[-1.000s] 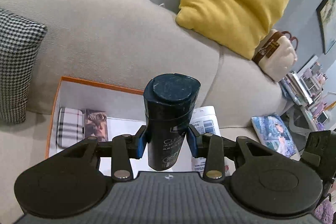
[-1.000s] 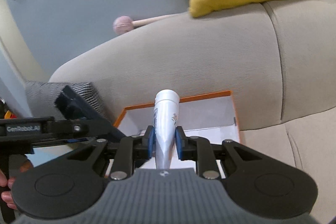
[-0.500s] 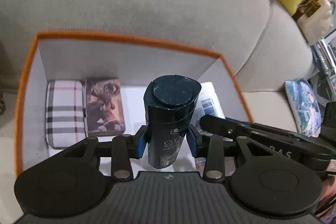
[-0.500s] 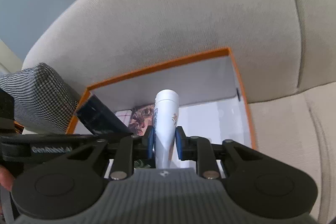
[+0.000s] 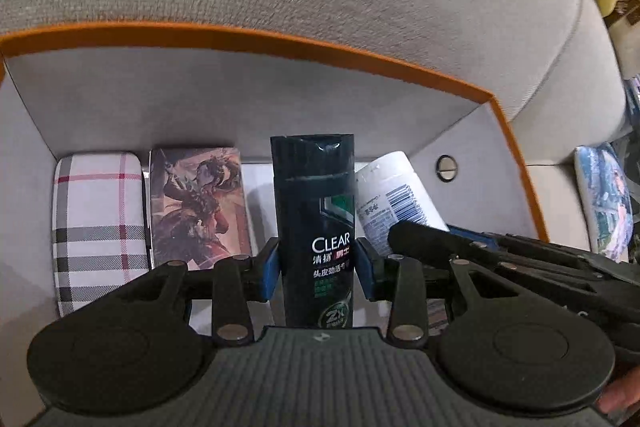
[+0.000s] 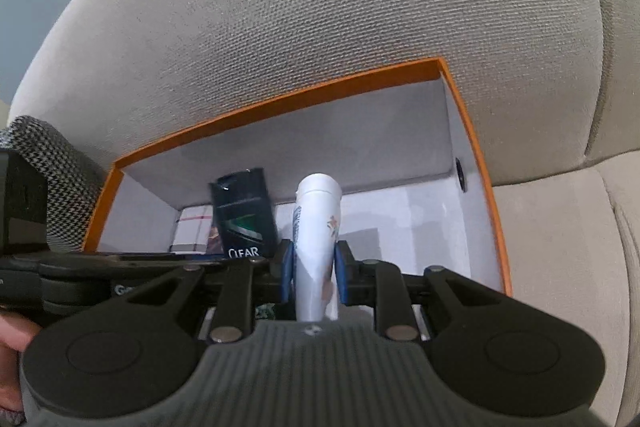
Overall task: Organize rigid objects
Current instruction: 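Lift the shampoo bottle and spray can and carry both into the orange box, then set the shampoo bottle beside the card box with the left tool while the right tool releases the spray can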
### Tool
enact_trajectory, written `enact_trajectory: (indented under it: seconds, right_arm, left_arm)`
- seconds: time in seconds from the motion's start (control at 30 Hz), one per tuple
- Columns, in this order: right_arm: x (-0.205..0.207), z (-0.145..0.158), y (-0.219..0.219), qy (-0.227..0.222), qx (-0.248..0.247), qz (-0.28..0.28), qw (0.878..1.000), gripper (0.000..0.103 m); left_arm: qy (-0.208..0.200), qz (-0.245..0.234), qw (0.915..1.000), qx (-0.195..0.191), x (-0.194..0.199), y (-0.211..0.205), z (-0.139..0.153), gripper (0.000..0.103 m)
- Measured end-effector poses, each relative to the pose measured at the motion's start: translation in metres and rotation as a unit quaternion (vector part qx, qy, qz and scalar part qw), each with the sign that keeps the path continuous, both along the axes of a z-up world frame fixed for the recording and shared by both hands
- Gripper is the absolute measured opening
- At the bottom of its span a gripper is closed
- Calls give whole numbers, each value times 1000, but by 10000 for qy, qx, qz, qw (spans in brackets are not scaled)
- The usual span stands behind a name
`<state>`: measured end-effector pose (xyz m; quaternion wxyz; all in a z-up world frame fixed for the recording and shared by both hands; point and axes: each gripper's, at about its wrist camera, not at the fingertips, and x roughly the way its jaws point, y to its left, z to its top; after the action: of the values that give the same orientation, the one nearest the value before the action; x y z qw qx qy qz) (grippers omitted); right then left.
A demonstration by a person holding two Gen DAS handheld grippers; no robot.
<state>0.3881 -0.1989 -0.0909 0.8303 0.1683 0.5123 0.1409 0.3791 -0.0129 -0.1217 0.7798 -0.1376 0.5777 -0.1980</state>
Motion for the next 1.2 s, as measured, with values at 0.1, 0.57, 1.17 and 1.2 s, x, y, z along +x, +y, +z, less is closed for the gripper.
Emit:
enact_trajectory:
  seconds: [0.1,0.57,1.17,1.2]
  right_arm:
    - [1,-4,5,94,4,-50,9999,22]
    - [31,-12,34,670,-404,-204,9967,23]
    - [61,-29,63,1041,-845,429,9900,40]
    - [62,-29,66,1051,-911,485,9891,40]
  left_arm:
    - [119,50,9999,32,3,0,-6,39]
    - [70,75,9999,115,-3,9,10,36]
    - [56,-210,9996,206,-8,5,2,36]
    - [67,-230,9995,214,-8,5,1,35]
